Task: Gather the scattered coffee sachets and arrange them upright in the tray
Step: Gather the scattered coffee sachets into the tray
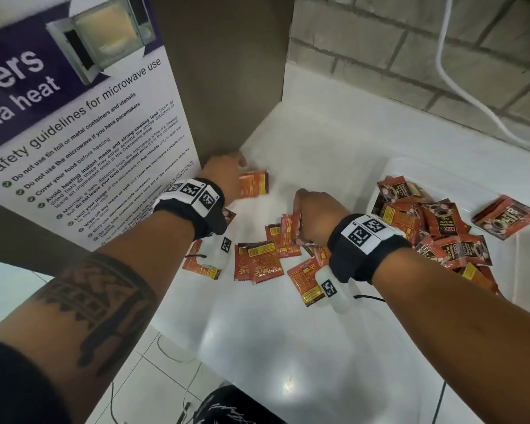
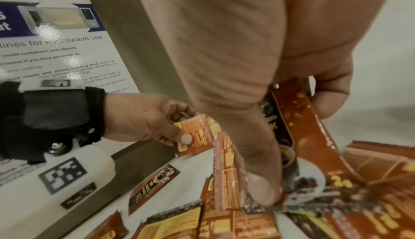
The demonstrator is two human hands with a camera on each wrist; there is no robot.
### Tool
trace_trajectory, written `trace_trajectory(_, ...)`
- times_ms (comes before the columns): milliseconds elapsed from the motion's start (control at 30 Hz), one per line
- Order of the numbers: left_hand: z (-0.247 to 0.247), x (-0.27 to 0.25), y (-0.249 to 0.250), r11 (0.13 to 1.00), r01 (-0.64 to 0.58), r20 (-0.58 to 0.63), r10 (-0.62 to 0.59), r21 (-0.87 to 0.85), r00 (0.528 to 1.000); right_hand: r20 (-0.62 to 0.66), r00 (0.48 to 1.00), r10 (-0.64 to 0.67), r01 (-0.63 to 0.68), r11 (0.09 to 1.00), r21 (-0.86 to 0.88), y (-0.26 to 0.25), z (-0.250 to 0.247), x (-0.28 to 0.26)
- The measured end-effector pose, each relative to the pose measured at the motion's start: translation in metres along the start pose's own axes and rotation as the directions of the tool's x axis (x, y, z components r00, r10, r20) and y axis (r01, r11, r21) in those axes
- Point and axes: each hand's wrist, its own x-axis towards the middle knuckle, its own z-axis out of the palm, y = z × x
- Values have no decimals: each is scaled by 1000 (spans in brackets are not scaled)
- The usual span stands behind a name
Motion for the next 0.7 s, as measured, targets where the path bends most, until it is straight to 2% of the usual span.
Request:
trace_trajectory(100, -16, -9, -7, 998, 11, -98, -18, -69, 995, -37, 998, -48, 48, 999, -2, 2, -4, -1)
trace_trajectory(200, -29, -30, -13, 994, 12, -103, -24, -113, 994, -118, 990, -72, 72, 997, -5, 4, -11, -1)
trace_trajectory(267, -30, -42, -16, 999, -3, -28, 2, -34, 1000, -153, 986, -73, 77, 997, 20, 1, -19, -2)
trace_trajectory(333, -26, -50, -20, 993, 5, 108, -18, 117, 994, -129, 988, -85, 90, 995, 33, -5, -26, -4)
trace_trajectory(433, -15, -56, -21, 956, 25, 254, -103, 292, 962, 41, 991, -124, 125, 991, -44, -19, -21, -4)
trace_trajectory(533, 4, -56, -19, 937, 63, 294, -171, 343, 940, 138, 979, -147, 170, 970, -173, -28, -2, 0)
trace_trajectory(700, 21, -46, -22, 968, 112, 257, -170, 226, 951, 81, 986, -145, 159, 968, -195, -29, 13, 10)
